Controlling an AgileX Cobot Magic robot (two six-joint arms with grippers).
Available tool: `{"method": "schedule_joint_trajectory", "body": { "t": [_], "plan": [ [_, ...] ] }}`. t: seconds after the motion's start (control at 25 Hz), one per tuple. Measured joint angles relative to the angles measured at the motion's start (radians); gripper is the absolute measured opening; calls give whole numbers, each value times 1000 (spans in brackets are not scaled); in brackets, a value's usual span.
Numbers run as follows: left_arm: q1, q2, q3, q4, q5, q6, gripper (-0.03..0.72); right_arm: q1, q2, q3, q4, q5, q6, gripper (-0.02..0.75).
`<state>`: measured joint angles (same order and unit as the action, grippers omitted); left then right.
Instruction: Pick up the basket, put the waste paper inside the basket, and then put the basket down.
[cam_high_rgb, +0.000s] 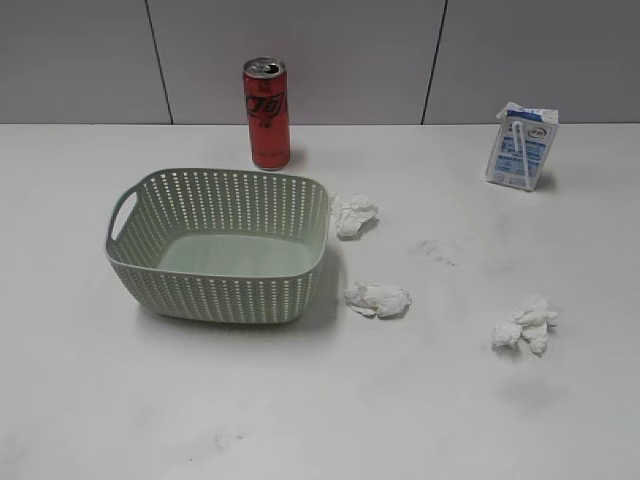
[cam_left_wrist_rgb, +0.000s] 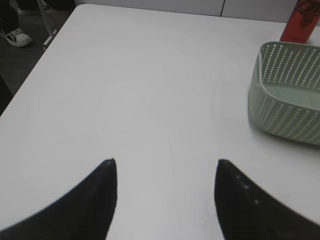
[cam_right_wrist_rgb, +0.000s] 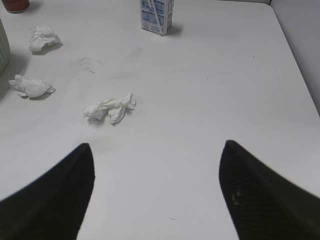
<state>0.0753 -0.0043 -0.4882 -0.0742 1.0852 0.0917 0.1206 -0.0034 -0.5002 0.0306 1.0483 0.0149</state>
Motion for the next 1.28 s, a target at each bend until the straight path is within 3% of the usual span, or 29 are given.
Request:
{"method": "schedule_joint_trajectory", "body": {
  "t": [0.64, 0.96, 1.28],
  "plan": [
    [-7, 53, -7, -2, -20, 0, 466, 0, 0, 0, 1, 0, 0, 587],
    [-160, 267, -39, -7, -165, 0, 466, 0, 0, 0, 1, 0, 0, 587],
    [-274, 693, -175, -13, -295, 0, 466, 0, 0, 0, 1, 0, 0, 587]
  ]
}}
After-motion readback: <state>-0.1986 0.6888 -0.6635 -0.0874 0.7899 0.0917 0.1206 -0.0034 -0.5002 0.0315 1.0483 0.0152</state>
